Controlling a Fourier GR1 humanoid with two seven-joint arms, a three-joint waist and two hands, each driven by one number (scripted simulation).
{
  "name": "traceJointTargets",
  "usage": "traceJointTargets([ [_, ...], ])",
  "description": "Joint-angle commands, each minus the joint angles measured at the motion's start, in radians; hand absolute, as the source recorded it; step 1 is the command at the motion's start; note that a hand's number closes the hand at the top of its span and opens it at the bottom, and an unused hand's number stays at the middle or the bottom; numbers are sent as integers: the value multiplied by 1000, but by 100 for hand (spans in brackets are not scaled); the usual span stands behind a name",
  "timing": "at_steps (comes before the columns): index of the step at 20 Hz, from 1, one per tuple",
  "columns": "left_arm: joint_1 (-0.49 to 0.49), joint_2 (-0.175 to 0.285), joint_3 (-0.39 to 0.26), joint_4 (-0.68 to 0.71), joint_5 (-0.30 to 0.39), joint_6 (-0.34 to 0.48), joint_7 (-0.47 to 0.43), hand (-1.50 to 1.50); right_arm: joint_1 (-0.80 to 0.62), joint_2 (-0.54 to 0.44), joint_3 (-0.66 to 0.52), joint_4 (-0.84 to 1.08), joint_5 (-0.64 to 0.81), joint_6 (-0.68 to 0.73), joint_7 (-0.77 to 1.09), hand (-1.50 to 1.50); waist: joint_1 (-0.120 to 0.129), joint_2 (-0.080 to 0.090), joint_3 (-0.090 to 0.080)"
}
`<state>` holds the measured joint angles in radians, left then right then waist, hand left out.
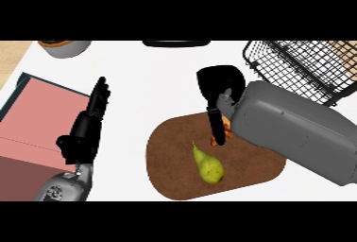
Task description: Pick the croissant from the cutting board and place it in the tiered basket
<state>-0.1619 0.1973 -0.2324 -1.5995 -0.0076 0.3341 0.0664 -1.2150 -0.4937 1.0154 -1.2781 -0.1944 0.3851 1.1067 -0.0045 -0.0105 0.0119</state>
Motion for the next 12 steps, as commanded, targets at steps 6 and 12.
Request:
traceJointTargets([
  [6, 13, -7, 14, -2, 3, -12, 33, 0, 80, -27, 9, -2, 30, 22, 151, -150, -4, 5, -12],
  [12, 38, -24, -2, 19, -33, -12, -26, 0, 132, 31, -8, -30, 63, -18, 180, -150, -1, 6, -13],
])
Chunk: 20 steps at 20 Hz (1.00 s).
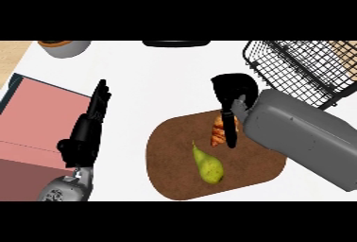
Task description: Pick the croissant from the cutting board and place it in the tiered basket
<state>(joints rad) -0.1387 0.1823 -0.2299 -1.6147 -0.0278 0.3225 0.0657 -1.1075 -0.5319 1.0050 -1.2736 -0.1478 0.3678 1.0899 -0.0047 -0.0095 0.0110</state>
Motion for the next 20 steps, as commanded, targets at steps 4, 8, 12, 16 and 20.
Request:
traceJointTargets([
  [4, 12, -13, 10, 16, -19, -5, -6, 0, 68, 26, -55, -21, 52, 33, 101, -150, 4, 7, -11],
  [8, 20, -8, 29, 8, -4, -24, -1, 0, 120, 11, -50, -91, 78, 37, 117, -150, -1, 4, -11],
  [12, -17, -51, 17, 96, -38, -7, -40, 0, 119, 62, -74, 45, 109, 48, 46, -150, 5, 10, -12],
  [16, -15, -38, 33, 50, -25, -32, -11, 0, 118, 103, -101, 48, 123, 63, 74, -150, 7, 8, -12],
  [20, -27, -41, 56, 68, -14, -47, -5, 0, 134, 117, -122, 61, 140, 70, 79, -150, 5, 9, -12],
])
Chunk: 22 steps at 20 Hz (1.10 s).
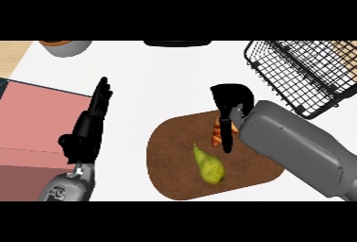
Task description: Pick the croissant from the cutting board and place it in the tiered basket
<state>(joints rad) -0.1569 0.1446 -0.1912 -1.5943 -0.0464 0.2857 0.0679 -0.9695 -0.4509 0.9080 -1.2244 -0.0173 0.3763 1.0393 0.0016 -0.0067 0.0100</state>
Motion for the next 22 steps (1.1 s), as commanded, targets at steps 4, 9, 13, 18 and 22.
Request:
traceJointTargets([
  [4, -44, -36, 6, 104, -31, 11, -30, 0, 26, 56, -13, 85, 64, 49, 56, -150, -2, 10, -11],
  [9, -17, -30, 33, 75, -16, -9, -35, 0, 14, 79, -86, 56, 67, 78, 113, -150, -2, 6, -11],
  [13, 12, -2, 51, 34, -3, -43, -30, 0, 78, 101, -60, 183, 168, 22, -29, -150, 8, 9, -10],
  [18, 11, -64, 36, 127, -47, -7, -108, 0, 127, 122, -90, 100, 220, 27, 22, -150, -3, 7, -11],
  [22, 19, -25, 64, 62, -22, -58, -52, 0, 168, 131, -131, 106, 252, 37, 0, -150, 0, 6, -10],
])
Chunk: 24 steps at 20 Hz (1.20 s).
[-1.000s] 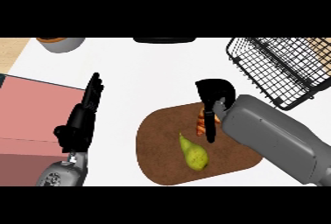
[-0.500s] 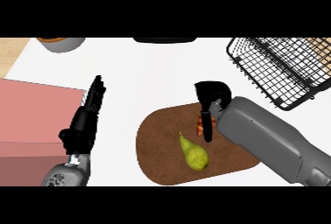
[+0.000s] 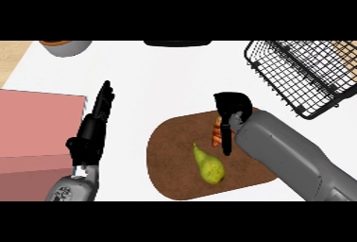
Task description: Pick the croissant from the cutting board and place it in the tiered basket
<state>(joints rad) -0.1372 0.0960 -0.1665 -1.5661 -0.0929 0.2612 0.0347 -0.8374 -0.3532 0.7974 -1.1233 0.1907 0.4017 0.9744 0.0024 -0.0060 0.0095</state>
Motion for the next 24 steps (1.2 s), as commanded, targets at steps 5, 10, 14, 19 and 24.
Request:
traceJointTargets([
  [5, 22, 39, 40, -19, -3, -45, 4, 0, 43, 91, -77, 65, 144, -56, 23, -150, 5, 6, -9],
  [10, -58, 21, 73, 54, 6, -56, 14, 0, 73, 86, -53, 44, 288, -82, -37, 150, -2, 7, -10],
  [14, 17, -27, -14, -64, -47, -23, 82, 0, 116, 37, -2, 24, 385, -71, -154, 150, 1, 5, -9],
  [19, -13, -30, 4, -10, -30, -31, 10, 0, -42, 84, -311, 379, 287, -210, 249, 150, 20, 34, -11],
  [24, -20, -24, -11, -29, -22, -61, 24, 0, -151, 102, -416, 561, 305, -320, 427, 150, 70, 34, -12],
])
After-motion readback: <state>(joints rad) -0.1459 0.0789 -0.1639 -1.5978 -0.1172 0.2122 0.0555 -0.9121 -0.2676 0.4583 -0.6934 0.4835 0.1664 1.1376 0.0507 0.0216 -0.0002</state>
